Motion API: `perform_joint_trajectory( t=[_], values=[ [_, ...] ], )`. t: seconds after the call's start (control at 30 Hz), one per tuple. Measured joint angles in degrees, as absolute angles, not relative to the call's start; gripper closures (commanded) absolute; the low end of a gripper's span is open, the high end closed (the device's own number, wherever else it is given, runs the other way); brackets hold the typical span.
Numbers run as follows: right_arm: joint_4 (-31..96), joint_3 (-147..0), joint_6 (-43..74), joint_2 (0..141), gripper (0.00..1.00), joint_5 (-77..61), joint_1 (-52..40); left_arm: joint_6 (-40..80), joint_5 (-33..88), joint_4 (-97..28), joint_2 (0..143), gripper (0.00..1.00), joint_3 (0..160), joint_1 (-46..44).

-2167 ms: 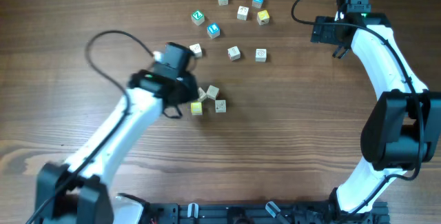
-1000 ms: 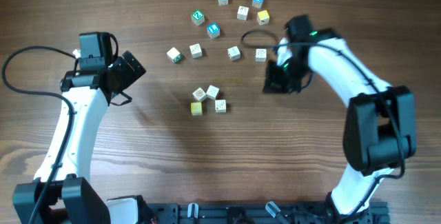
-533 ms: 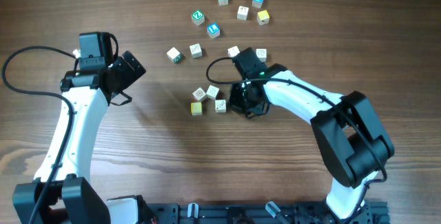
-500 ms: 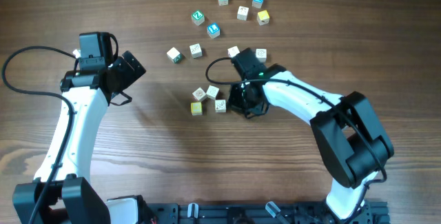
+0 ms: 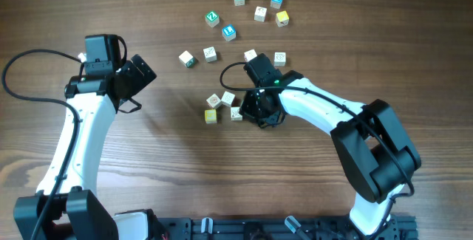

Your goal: Form a circle

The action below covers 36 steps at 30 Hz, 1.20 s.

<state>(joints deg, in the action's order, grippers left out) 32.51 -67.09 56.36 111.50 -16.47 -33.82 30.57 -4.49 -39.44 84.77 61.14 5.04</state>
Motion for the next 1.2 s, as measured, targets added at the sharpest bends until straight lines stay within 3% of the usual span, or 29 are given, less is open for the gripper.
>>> perform_joint_trajectory(
  t=[1.2],
  values=[
    [32.21,-67.09,61.91,111.50,0.96,-17.58,-34.74,30.57,-4.49,-39.46,84.77,0.00,61.14,5.04]
  ],
)
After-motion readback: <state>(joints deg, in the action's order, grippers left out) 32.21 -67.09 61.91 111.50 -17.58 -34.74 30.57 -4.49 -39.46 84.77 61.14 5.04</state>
